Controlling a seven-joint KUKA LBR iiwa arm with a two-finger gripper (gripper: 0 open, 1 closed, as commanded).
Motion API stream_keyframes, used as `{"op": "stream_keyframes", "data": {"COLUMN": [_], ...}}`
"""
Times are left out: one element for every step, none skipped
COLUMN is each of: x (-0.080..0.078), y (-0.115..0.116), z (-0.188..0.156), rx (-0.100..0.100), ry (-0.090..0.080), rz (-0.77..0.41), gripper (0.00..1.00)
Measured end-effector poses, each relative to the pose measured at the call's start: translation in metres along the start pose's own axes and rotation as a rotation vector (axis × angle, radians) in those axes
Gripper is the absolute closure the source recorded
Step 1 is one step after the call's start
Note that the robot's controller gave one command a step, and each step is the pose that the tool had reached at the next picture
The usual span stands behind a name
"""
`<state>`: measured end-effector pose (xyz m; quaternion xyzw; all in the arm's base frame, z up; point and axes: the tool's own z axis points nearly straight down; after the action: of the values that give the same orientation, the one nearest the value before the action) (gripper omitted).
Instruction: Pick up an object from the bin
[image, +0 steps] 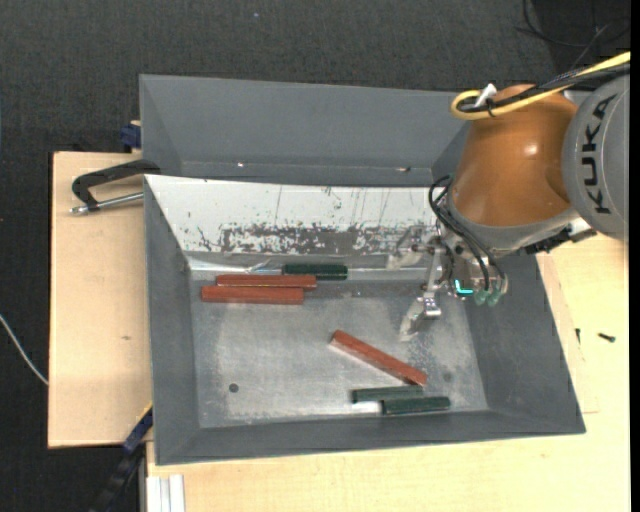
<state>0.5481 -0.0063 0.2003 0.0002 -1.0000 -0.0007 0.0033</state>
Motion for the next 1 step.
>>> {"op": "stream_keyframes", "data": {"x": [-0.0016], "y": [0.0], "z": [-0.0039], "rx": [0.0], "ry": [-0.008], "rz": [0.0], "gripper": [0.0]}}
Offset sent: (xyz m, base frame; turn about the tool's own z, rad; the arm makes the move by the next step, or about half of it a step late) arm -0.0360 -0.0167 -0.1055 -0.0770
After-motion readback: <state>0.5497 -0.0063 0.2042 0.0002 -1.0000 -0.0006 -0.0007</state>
